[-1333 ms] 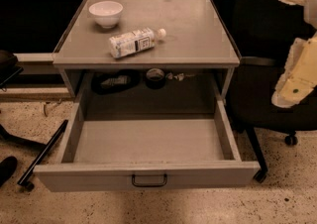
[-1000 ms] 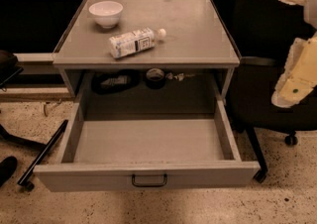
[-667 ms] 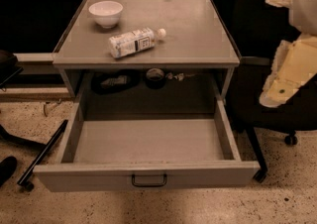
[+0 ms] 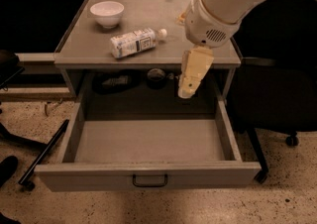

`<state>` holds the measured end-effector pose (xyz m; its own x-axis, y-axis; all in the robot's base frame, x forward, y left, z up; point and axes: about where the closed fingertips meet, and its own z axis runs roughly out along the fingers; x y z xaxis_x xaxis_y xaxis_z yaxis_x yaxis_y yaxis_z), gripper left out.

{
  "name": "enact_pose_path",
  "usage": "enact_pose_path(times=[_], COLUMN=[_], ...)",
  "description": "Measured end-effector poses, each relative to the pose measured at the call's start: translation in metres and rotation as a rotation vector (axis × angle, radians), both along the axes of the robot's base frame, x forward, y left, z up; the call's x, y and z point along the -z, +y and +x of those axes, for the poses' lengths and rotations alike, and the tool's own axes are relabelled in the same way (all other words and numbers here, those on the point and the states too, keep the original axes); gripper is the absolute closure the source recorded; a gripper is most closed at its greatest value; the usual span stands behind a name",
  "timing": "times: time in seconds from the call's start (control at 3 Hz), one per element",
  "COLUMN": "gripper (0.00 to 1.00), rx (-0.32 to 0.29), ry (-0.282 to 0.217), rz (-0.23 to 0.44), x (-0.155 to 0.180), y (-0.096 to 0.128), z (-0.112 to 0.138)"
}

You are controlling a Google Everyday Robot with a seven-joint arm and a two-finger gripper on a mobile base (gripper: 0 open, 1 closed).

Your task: Place blue plastic bottle into top drawer

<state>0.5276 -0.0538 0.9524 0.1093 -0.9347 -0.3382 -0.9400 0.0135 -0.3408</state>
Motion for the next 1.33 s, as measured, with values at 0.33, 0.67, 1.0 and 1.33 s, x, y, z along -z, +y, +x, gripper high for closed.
enact_pose_path(times=[0.33, 0.67, 1.0, 1.33], gripper=[0.0, 0.0, 0.0, 0.0], rx=[0.0, -0.042, -0.103, -0.201], ry=[0.0, -0.007, -0.014, 0.011], rz=[0.0, 0.002, -0.006, -0.056], x=[0.0, 0.003, 0.002, 0.002], y=[0.0, 0.019, 0.046, 0.077], z=[0.0, 0.019, 0.047, 0.078])
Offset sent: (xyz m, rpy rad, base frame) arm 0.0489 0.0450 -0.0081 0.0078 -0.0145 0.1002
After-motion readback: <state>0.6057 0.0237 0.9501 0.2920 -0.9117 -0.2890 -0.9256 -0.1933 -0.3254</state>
